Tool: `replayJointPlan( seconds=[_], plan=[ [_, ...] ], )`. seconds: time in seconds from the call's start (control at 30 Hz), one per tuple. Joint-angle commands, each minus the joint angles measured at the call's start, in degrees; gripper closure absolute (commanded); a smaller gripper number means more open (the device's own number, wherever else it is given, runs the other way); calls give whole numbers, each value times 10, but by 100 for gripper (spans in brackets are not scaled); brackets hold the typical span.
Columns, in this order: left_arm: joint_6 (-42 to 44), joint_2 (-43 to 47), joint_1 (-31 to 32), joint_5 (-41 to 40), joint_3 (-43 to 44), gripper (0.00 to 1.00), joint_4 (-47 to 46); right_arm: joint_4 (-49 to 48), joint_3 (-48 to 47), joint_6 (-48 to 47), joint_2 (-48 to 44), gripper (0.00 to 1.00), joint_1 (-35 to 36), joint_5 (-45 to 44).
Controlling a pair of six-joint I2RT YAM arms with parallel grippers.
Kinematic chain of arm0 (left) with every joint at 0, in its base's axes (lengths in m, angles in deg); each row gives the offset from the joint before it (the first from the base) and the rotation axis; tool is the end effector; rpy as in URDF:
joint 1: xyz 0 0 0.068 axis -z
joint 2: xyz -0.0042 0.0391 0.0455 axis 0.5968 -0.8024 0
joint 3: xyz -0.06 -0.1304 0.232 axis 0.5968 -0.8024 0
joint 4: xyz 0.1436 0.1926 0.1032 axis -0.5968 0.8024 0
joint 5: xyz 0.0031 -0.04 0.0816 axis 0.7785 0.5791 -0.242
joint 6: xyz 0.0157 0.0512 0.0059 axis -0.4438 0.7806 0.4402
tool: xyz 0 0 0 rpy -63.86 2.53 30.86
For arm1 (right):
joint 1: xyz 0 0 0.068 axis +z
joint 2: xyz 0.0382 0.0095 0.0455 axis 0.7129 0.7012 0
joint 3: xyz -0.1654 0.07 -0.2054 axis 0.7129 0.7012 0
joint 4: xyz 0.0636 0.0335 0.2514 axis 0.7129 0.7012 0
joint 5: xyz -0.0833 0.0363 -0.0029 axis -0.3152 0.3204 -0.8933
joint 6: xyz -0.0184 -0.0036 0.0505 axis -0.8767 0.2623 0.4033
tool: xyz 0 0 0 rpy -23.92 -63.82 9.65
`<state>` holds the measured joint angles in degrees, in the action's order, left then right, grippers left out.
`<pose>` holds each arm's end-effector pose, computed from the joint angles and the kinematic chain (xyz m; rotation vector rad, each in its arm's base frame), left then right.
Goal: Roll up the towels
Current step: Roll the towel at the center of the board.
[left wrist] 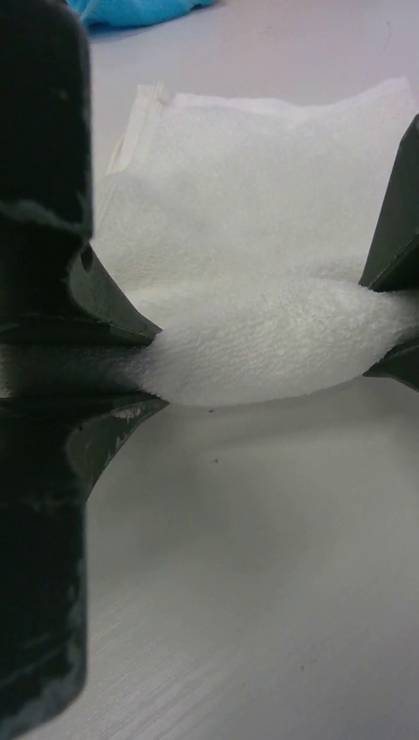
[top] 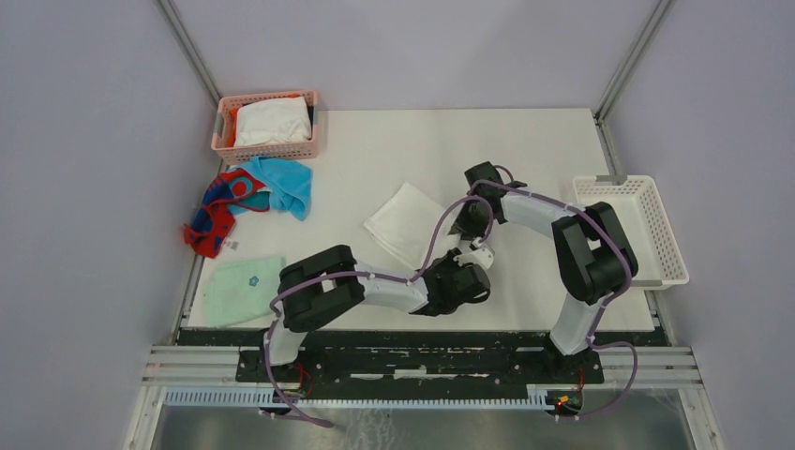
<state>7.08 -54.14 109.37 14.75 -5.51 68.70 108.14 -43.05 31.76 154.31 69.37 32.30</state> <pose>0.1438 -0.3734 0.1277 0.8974 1.9411 0.2780 0.3199 0.1459 0.1601 0.7451 2.7466 0.5019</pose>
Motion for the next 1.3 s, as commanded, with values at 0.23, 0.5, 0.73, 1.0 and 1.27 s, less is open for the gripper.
replayJointPlan(
  seconds=[0.23, 0.5, 0.73, 1.0, 1.27],
  plan=[
    [-177, 144, -166, 420, -101, 86, -54, -141, 69, -25, -90, 45, -15, 47],
    [-321, 134, -292, 670, -148, 88, -133, -287, 166, 9, -159, 21, -44, 78],
    [-526, 84, -375, 828, -224, 88, -345, -406, 203, 38, -118, 18, -45, 123],
    [-683, 20, -412, 880, -281, 88, -547, -484, 198, 65, -33, 18, -38, 157],
    [-662, 9, -415, 866, -279, 88, -506, -425, 145, 48, 20, 21, -20, 131]
  ],
)
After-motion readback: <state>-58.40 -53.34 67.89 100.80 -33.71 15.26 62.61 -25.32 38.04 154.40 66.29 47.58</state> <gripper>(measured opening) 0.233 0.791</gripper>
